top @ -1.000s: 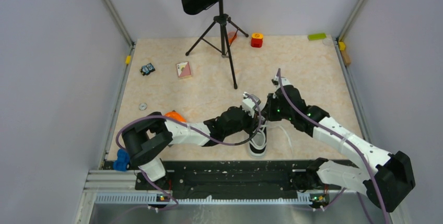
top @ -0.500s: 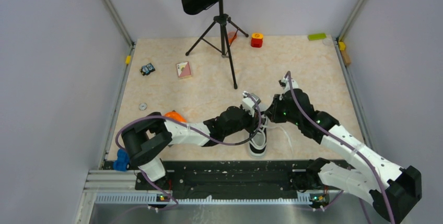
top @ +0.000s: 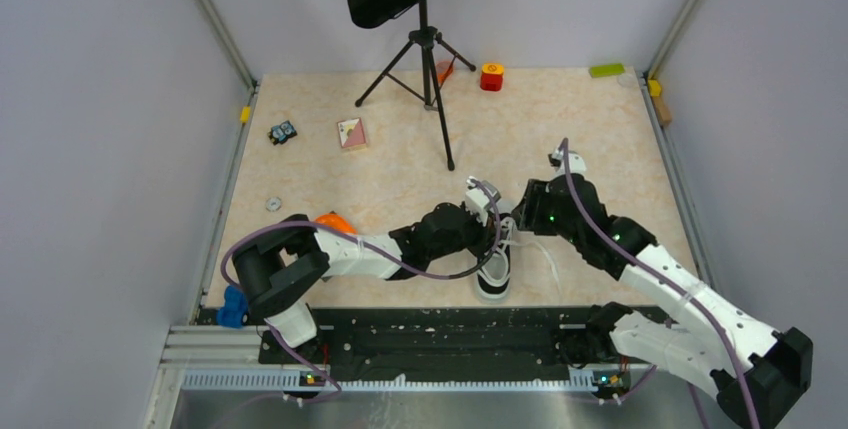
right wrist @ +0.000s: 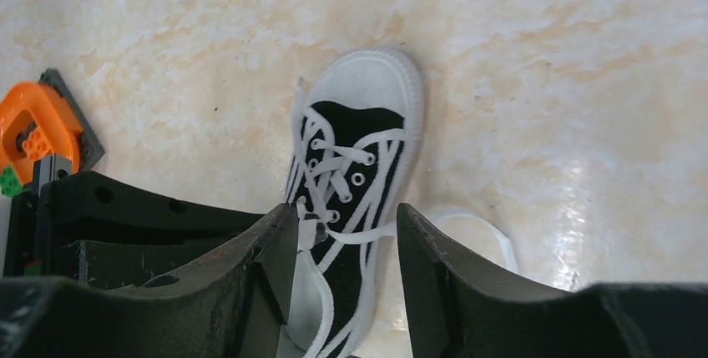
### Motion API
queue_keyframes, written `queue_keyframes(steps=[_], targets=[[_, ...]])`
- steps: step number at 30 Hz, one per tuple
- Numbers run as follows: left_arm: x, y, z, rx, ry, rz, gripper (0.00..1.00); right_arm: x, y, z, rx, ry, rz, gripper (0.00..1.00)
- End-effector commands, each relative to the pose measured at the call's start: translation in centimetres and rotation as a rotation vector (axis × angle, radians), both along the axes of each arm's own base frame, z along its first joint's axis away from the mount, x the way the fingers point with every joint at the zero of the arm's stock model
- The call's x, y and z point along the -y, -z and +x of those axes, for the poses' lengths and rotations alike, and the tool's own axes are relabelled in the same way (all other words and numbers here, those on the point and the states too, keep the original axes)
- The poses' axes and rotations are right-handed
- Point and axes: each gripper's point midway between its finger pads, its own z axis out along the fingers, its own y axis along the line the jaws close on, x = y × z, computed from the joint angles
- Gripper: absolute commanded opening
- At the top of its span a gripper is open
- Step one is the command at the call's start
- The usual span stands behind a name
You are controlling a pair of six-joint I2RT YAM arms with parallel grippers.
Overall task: Tie the shoes
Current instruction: Wrap the shoelace around the shoelace.
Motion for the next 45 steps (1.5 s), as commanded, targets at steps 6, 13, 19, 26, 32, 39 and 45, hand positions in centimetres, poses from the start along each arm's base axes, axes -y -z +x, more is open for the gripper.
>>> queue_keyframes(steps=[6,13,19,26,32,39,45], targets=[[0.3,-3.2,-0.2,0.004,0.111,-0.101,0.0,7.5,-1.6,-2.5,0.0,0.317,-0.037,0.49],[0.3,-3.0,0.3,-0.003,0.113,-0.086,0.0,7.7,3.1,-4.9,-0.182,0.388,-0.022,0.72],[0.1,-3.0,1.1,-0.017,0.096,-0.102,0.0,7.4,7.1,-4.7,-0.299,0.41,-0.092,0.69],[0.1,-3.1,1.6,-0.046,0.115,-0.128,0.0,7.7,11.2,-4.5,-0.4,0.418,-0.043,0.68],[0.3,-3.1,1.2,-0.077,0.15,-0.154,0.0,7.1,13.4,-4.6,-0.451,0.371,-0.027,0.6],[0.2,-2.7,1.5,-0.086,0.137,-0.151,0.0,7.2,14.9,-5.3,-0.487,0.358,-0.048,0.22],[-0.6,-2.3,1.7,-0.095,0.114,-0.142,0.0,7.1,10.6,-3.1,-0.363,0.34,-0.031,0.0]])
